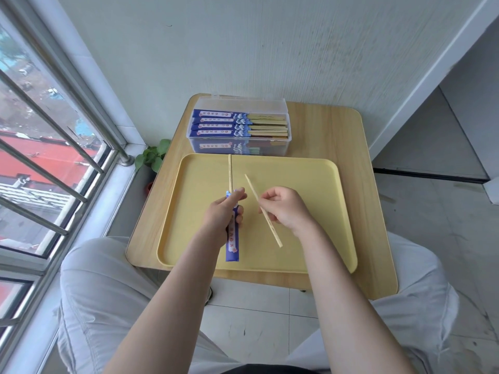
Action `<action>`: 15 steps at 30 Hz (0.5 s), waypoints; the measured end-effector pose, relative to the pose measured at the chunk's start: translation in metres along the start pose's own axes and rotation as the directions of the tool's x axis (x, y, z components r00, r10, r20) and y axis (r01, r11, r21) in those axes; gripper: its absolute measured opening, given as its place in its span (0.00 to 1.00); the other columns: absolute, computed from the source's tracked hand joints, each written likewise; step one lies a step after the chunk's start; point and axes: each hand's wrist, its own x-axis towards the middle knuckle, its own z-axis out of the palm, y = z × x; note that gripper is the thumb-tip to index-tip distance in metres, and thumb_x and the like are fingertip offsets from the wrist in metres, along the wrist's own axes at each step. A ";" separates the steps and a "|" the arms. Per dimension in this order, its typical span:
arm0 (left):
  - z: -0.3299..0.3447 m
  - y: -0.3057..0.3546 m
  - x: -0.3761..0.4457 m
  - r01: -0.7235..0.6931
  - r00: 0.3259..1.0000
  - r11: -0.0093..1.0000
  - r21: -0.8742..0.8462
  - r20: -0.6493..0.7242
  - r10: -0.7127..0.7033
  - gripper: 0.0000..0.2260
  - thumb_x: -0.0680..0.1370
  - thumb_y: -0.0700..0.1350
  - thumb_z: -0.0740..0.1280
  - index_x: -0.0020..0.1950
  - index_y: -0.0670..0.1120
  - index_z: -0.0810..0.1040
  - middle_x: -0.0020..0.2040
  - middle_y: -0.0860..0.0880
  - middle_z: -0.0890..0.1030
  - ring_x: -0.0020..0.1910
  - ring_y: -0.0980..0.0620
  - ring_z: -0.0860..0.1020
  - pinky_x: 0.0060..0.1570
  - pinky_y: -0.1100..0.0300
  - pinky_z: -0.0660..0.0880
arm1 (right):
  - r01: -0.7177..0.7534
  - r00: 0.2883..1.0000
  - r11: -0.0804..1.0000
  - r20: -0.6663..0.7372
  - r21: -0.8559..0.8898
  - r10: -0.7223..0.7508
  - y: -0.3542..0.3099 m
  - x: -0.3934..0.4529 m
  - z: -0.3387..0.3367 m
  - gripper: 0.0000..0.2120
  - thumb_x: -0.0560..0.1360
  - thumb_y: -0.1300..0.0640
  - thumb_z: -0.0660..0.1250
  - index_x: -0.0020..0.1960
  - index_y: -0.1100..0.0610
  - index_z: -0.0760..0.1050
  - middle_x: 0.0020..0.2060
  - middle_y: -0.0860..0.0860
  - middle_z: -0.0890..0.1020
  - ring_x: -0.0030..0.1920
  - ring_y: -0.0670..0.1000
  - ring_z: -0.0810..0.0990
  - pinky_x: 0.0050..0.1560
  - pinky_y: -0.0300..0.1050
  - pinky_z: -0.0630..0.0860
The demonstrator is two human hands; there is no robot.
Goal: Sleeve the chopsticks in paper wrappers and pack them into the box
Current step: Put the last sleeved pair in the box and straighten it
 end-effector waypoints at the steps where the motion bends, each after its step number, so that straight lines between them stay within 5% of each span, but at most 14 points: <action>1: 0.001 0.001 0.000 0.013 0.999 0.998 -0.055 0.033 -0.011 0.13 0.79 0.50 0.71 0.56 0.41 0.81 0.30 0.51 0.72 0.25 0.53 0.68 0.29 0.61 0.69 | -0.005 0.999 0.998 0.051 0.061 0.001 -0.002 -0.002 -0.001 0.02 0.77 0.63 0.68 0.46 0.57 0.76 0.38 0.54 0.85 0.26 0.46 0.72 0.29 0.36 0.70; 7: 0.005 0.009 -0.002 0.062 0.998 0.987 -0.151 0.023 -0.059 0.06 0.78 0.43 0.72 0.48 0.44 0.77 0.34 0.50 0.73 0.25 0.55 0.68 0.26 0.64 0.69 | 0.002 0.984 0.985 0.175 0.174 -0.033 0.000 -0.004 -0.007 0.04 0.78 0.63 0.69 0.46 0.55 0.77 0.36 0.52 0.86 0.29 0.46 0.72 0.29 0.37 0.65; 12: 0.008 0.010 -0.003 0.106 0.994 0.987 -0.122 0.035 -0.102 0.05 0.78 0.43 0.72 0.50 0.43 0.79 0.37 0.49 0.78 0.25 0.55 0.68 0.27 0.64 0.69 | 0.013 0.976 0.980 0.212 0.199 -0.056 -0.001 -0.005 -0.007 0.03 0.79 0.62 0.68 0.48 0.56 0.79 0.38 0.53 0.86 0.35 0.49 0.77 0.33 0.37 0.71; 15: 0.009 0.013 -0.004 0.123 0.992 0.946 -0.300 0.028 -0.120 0.03 0.79 0.43 0.71 0.48 0.45 0.79 0.37 0.50 0.82 0.22 0.57 0.67 0.25 0.66 0.68 | -0.008 0.971 0.909 0.221 0.416 -0.093 0.003 -0.004 -0.010 0.08 0.82 0.64 0.62 0.53 0.59 0.80 0.44 0.56 0.86 0.38 0.52 0.81 0.39 0.41 0.76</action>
